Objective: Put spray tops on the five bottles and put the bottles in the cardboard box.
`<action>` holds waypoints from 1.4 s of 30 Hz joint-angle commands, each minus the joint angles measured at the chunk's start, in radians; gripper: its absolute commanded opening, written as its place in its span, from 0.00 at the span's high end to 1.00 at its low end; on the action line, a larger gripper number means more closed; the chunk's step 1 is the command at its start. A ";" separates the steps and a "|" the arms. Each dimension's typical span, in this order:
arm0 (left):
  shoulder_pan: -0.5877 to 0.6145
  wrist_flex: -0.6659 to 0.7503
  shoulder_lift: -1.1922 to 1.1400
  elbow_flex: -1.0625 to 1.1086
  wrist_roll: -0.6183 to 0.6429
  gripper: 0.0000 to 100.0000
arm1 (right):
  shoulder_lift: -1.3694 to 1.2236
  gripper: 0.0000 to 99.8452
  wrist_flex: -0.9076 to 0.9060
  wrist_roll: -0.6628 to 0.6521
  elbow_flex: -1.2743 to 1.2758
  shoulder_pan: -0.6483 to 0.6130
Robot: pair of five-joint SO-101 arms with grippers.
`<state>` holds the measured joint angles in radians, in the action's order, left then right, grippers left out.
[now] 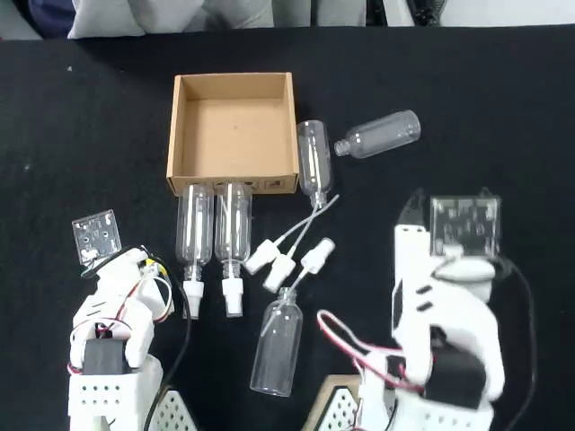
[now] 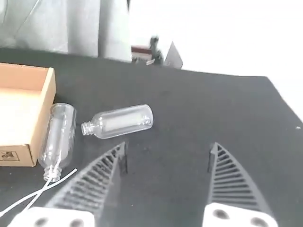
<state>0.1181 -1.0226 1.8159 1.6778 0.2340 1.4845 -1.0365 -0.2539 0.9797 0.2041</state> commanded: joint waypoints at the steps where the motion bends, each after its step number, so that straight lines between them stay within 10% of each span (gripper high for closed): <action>1: 0.001 -0.006 -0.003 0.022 -0.002 0.97 | -0.248 0.76 0.072 0.048 -0.151 -0.044; 42: 0.001 -0.006 -0.003 0.022 -0.002 0.97 | -1.756 0.76 0.129 0.138 -1.204 -0.100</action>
<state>0.1181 -1.0226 1.8159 1.6778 0.2340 -0.2355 -0.9260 -0.1250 -0.0852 0.1274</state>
